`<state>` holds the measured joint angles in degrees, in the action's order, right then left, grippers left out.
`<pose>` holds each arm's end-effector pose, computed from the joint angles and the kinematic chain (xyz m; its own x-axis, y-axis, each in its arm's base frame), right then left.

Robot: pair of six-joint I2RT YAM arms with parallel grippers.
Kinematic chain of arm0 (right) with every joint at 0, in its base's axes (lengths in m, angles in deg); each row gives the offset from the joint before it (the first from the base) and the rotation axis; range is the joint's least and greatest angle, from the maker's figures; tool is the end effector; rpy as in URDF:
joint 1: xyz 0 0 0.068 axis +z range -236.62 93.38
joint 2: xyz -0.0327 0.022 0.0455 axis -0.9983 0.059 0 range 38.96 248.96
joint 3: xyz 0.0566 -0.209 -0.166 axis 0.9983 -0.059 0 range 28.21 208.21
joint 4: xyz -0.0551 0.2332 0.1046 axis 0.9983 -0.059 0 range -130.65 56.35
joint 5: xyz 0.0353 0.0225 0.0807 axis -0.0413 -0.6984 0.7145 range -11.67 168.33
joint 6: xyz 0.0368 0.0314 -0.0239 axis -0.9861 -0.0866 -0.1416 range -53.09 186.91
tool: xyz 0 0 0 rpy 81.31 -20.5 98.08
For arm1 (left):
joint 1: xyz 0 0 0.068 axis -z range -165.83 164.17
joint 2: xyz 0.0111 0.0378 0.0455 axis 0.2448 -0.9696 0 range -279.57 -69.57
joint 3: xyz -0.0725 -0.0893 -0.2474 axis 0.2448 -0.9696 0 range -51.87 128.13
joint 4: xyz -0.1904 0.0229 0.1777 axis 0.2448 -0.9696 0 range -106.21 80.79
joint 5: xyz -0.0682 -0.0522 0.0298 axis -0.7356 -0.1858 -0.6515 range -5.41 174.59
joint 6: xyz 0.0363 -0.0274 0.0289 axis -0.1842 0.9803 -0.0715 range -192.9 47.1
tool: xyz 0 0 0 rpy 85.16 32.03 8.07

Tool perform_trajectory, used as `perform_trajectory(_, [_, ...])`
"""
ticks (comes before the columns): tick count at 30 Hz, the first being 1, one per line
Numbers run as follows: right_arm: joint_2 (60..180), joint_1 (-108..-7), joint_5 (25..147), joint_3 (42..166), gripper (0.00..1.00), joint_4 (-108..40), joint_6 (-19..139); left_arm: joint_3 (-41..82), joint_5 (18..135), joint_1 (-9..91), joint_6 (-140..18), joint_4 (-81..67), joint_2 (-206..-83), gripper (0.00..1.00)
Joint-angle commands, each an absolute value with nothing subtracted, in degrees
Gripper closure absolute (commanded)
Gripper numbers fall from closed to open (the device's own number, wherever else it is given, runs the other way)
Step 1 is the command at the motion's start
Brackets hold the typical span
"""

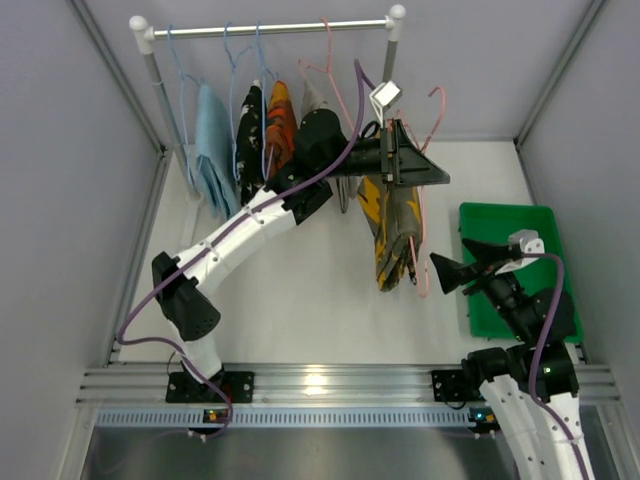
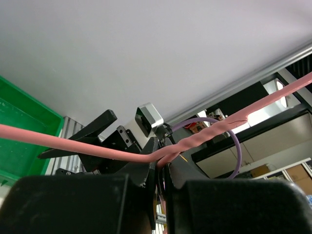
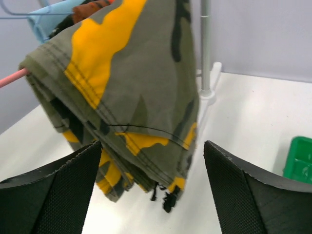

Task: Remove the trousers from the hanger

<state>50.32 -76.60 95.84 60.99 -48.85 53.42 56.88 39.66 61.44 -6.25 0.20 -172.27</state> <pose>0.0717 0.0235 0.3225 -0.0038 0.2254 -0.9743 -0.4727 0.8582 0.2004 0.2604 -0.3190 0.4830 -0.8298 -0.0596 -0.5549 0.5553 -0.1876 -0.8102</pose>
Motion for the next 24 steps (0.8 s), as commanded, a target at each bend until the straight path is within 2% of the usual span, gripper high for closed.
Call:
perform_trajectory(1, [51.35,-75.9,104.84,61.7,0.14,-40.43,56.46,61.51,38.44,61.55,-5.49,12.85,-166.43,1.0])
perform_trajectory(3, [52.41,-75.81,107.4,61.7,0.07,-37.62,55.84,61.6,38.62,61.55,-5.49,12.58,-166.25,1.0])
perform_trajectory(6, [54.25,-75.81,110.58,61.17,0.06,-35.59,56.36,61.6,38.8,61.55,-5.4,12.67,-166.25,1.0])
perform_trajectory(17, [65.41,-74.41,112.42,63.72,0.1,-24.07,60.22,60.72,40.03,61.55,-7.77,10.74,-165.9,1.0])
perform_trajectory(24, [65.33,-68.96,112.25,63.37,0.1,-24.33,62.34,61.16,40.12,61.46,-8.12,10.39,-166.69,1.0])
